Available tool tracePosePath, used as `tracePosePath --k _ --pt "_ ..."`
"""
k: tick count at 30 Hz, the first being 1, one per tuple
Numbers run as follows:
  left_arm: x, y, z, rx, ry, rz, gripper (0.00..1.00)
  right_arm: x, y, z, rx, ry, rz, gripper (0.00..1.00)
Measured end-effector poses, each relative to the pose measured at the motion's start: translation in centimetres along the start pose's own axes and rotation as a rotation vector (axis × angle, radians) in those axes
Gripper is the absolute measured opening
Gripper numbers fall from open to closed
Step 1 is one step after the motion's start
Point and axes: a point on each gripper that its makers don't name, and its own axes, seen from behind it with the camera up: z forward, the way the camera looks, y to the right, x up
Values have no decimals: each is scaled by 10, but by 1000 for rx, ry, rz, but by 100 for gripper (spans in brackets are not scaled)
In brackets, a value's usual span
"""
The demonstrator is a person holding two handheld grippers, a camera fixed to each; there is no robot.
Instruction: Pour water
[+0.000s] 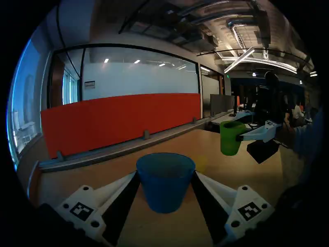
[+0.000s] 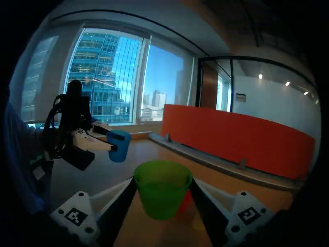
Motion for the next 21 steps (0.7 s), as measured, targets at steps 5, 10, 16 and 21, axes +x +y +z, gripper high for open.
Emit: tracePosePath --k 5,10,16,21 --pt "-16 5 4 -27 -44 3 86 -12 -1 3 19 -33 -1 91" --pt "-30 4 8 -41 -88 11 86 -22 -2 7 37 -64 12 91" --pt "-49 6 14 -62 -140 15 86 -38 -2 11 59 -110 28 91" --pt "-67 11 17 -83 -193 21 86 -51 -2 14 72 -155 38 91"
